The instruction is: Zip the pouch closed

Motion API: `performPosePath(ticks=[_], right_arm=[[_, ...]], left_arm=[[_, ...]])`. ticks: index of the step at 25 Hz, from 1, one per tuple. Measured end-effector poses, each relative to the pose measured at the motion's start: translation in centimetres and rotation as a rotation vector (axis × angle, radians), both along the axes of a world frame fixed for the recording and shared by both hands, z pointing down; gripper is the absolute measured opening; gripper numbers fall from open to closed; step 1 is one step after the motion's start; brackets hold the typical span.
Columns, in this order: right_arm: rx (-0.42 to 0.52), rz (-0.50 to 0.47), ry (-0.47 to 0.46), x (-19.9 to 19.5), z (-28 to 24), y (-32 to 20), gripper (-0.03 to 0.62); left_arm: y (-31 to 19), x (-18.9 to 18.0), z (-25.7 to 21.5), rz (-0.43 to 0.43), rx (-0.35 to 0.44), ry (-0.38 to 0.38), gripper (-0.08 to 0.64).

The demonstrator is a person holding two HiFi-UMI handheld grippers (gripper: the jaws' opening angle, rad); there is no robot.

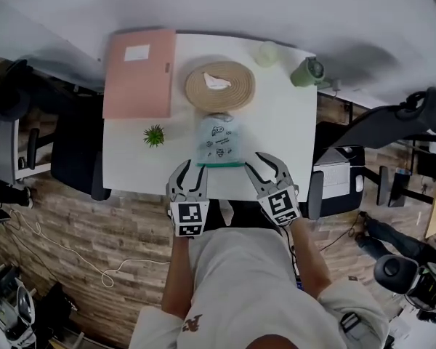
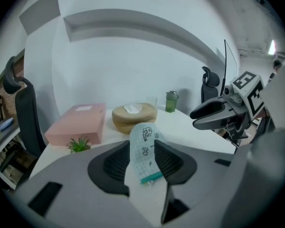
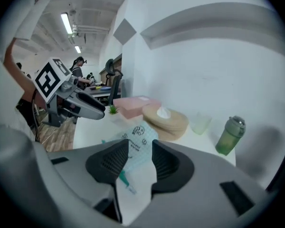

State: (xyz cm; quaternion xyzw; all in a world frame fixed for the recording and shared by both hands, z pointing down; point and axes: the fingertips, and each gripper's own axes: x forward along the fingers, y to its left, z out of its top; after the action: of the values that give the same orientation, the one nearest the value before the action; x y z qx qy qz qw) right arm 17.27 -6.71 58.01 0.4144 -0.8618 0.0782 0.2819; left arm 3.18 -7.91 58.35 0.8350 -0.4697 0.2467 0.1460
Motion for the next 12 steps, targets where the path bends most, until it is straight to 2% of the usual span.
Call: performPosePath(ticks=[3, 8, 12], right_arm=[[0.104, 0.068, -0.078, -0.3, -4.4, -1.4, 0.183], [0.31, 0.15, -0.195, -0.4, -12.0, -3.0, 0.275], [0.399, 0.196, -0.197, -0.1, -14.4, -3.0, 0.305]], left_arm=[[-1.3, 0.0, -3.9, 0.011, 0.104, 0.028, 0.192], [-2.6, 0.6, -10.0, 0.021, 0.269, 0.094, 0.27], [-2.9, 1.2, -12.5, 0.03, 0.337, 0.107, 0.308]])
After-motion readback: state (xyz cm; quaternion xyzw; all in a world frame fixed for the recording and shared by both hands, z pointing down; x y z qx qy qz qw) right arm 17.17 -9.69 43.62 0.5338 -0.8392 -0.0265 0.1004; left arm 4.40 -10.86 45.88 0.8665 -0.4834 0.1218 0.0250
